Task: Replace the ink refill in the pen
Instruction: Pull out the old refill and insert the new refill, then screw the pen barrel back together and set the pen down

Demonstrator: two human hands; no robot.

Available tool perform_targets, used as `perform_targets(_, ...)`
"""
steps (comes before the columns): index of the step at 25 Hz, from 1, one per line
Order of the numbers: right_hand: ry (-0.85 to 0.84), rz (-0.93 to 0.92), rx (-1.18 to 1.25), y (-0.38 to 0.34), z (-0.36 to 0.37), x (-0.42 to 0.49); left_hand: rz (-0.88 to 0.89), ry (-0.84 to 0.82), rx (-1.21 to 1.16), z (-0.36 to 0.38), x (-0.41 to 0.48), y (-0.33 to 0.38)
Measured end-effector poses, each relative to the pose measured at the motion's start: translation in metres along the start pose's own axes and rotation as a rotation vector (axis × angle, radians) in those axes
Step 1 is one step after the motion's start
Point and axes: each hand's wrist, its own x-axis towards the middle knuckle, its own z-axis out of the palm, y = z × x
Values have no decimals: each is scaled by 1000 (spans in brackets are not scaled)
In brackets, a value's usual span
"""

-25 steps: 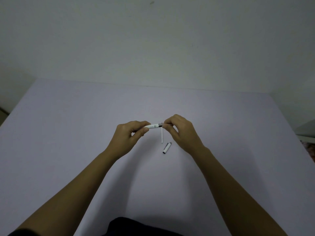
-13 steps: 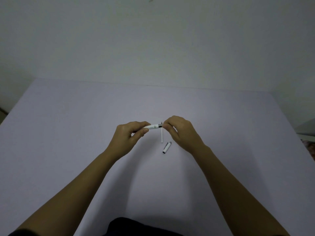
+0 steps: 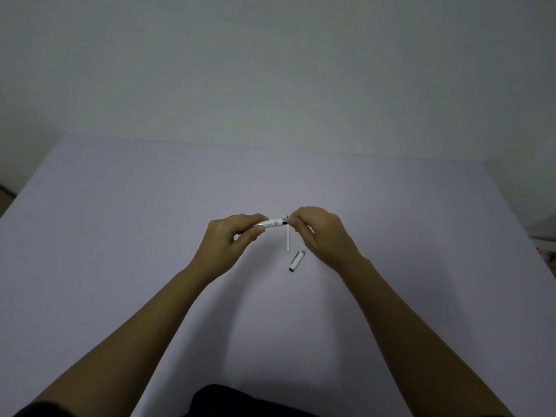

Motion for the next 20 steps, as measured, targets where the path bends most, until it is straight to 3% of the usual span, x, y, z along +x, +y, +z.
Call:
perform_targets(4, -55, 131, 156, 8, 4, 1, -27, 22, -14, 1, 0, -6)
perform_targets(7, 143, 399, 293, 25, 16, -1, -58, 40, -32, 0, 1, -11)
perform_targets(9, 226, 615, 199, 41, 32, -6, -69, 44, -36, 0, 4, -14)
perform_targets(12, 20, 898, 45, 64, 63, -24, -89, 58, -53, -1, 7, -16)
perform_targets(15, -146, 1024, 38, 69, 87, -42, -102, 69, -49, -3, 7, -18)
perform_targets(20, -85, 1132, 72, 66, 99, -47, -123, 47, -35, -3, 4, -25)
